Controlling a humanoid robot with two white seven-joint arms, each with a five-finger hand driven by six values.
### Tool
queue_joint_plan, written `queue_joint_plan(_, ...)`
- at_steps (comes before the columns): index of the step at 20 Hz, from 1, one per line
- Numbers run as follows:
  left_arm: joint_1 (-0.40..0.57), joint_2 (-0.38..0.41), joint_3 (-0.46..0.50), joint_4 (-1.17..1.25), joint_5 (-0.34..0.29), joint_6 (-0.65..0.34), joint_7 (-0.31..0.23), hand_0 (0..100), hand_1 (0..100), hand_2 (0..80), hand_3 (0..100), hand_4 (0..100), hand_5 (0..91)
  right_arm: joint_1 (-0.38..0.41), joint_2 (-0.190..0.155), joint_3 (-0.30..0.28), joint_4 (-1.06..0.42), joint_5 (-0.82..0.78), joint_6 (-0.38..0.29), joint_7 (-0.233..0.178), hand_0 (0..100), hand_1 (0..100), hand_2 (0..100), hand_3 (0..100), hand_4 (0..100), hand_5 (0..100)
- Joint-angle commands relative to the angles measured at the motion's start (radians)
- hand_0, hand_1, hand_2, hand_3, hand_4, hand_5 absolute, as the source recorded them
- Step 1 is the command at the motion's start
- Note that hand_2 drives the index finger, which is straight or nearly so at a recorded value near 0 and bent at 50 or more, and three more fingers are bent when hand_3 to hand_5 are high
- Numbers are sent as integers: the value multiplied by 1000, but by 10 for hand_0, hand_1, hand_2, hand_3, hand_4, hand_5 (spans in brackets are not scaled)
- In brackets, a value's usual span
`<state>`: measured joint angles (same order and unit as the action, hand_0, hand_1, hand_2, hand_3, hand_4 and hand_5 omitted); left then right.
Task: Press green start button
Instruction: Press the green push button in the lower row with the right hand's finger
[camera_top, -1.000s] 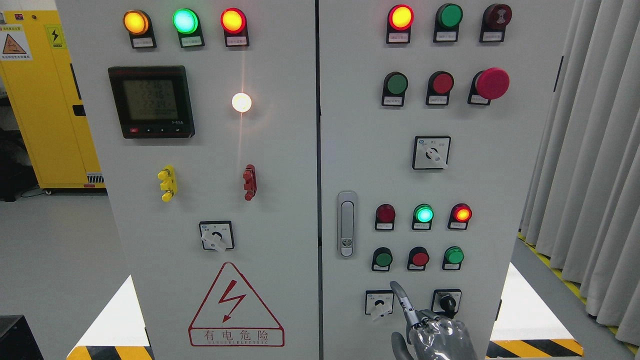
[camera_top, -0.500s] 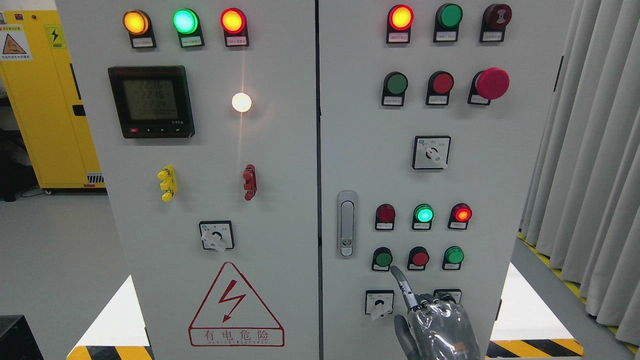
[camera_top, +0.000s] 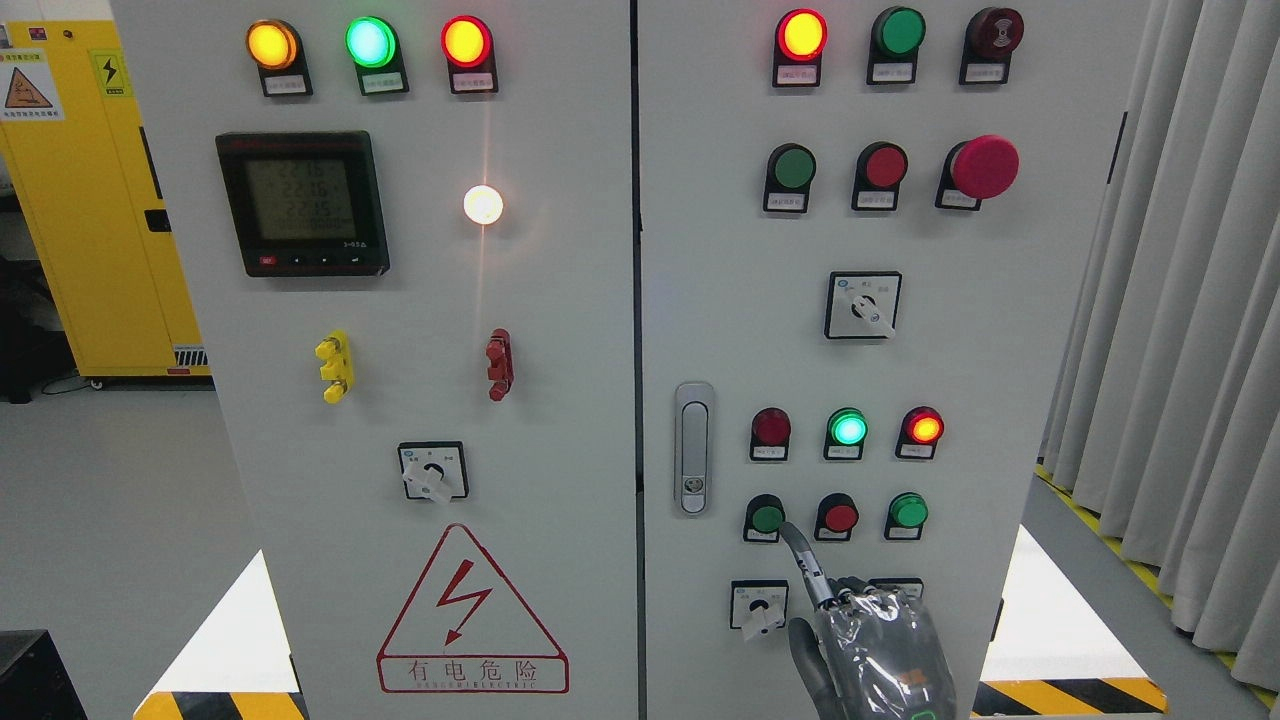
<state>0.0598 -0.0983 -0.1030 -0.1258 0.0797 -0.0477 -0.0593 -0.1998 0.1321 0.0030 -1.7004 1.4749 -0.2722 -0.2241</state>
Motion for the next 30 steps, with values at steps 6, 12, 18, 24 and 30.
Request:
queue_joint_plan(6, 0, 0, 0, 0, 0, 0, -1, 120, 556, 0, 0, 0, 0, -7, 0, 28, 22, 8, 4, 2, 662, 987, 0, 874, 896, 1000)
queue_joint_plan(12, 0, 0, -1, 0, 0, 0, -1, 120, 556, 0, 0, 0, 0, -18, 0, 29, 22, 8, 4, 2, 672, 986, 0, 880, 903, 1000)
queue_joint_plan(18, 0, 0, 0, 0, 0, 0, -1, 120, 556, 0, 0, 0, 0, -20, -2, 29, 21, 10, 4, 2, 676, 986, 0, 884, 904, 1000)
queue_joint_plan(24, 0, 0, 0, 0, 0, 0, -1, 120, 556, 0, 0, 0, 0, -20, -2, 35, 22, 27, 4, 2, 680, 987, 0, 886, 906, 1000)
queue_joint_plan(30, 0, 0, 0, 0, 0, 0, -1, 120, 556, 0, 0, 0, 0, -21, -2, 37, 22, 28, 4, 3, 684, 987, 0, 888, 907, 1000)
